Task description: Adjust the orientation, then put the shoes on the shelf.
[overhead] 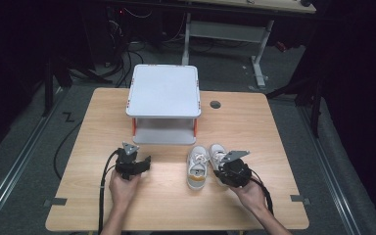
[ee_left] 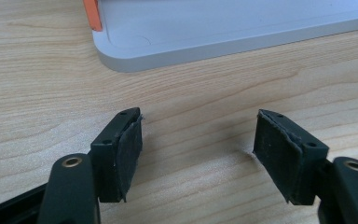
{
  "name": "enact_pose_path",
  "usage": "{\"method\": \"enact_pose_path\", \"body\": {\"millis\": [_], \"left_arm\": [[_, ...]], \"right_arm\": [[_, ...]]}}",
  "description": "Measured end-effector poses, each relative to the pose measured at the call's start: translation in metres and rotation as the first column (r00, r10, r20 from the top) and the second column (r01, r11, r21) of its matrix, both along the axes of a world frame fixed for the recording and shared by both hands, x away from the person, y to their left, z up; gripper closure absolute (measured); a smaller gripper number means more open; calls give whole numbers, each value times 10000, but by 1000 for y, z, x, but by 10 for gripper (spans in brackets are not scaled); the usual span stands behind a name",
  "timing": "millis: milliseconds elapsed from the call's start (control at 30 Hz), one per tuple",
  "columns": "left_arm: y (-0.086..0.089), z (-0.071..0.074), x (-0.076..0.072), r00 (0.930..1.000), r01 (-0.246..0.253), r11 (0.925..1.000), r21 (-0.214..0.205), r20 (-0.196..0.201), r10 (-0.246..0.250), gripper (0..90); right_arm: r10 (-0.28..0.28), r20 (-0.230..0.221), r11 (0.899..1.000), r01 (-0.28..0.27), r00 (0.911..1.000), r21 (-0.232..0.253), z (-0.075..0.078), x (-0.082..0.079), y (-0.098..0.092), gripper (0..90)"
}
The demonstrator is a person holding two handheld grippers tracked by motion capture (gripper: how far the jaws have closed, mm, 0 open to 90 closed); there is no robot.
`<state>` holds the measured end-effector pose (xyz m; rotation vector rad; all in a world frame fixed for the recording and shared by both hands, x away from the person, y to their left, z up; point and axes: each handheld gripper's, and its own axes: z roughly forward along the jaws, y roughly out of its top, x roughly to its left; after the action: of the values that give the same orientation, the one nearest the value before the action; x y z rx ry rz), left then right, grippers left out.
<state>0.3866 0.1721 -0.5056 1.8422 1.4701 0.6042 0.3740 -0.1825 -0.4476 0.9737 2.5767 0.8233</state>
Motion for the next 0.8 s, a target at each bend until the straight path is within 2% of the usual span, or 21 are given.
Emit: {"method": "enact_pose_path", "body": {"millis": [167,267,333,433,567,733,800], "left_arm": [[0,0,0,10000,0,10000,-3,-6,0,326],[0,0,0,10000,-7,10000,-3,-16,7,326],[0,0,0,10000,-2,10000,2,-18,2,326],[0,0,0,10000,-6,10000,-9,1,6,325],[0,0,0,10000,14,9999,111,-40,-13,326],[0,0,0,10000,21,9999,120,-25,-20,325],[-1,0,0,10000,7,9999,105,7,-7,326]], "right_arm": [[312,-357,9991,-302,9989,286,-1,-1,5,683],[535,-364,9980,-522,9979,357,-1,-2,10,624],[550,-200,9980,-543,9983,319,-1,-3,11,594],[501,-343,9972,-481,9982,579,-3,-2,8,537],[475,-624,9900,-387,9969,1353,-1,-2,-2,486],[317,-261,9749,-251,9992,2212,10,-7,-17,485],[-39,183,9665,-10,9998,2565,14,-8,-26,508]]}}
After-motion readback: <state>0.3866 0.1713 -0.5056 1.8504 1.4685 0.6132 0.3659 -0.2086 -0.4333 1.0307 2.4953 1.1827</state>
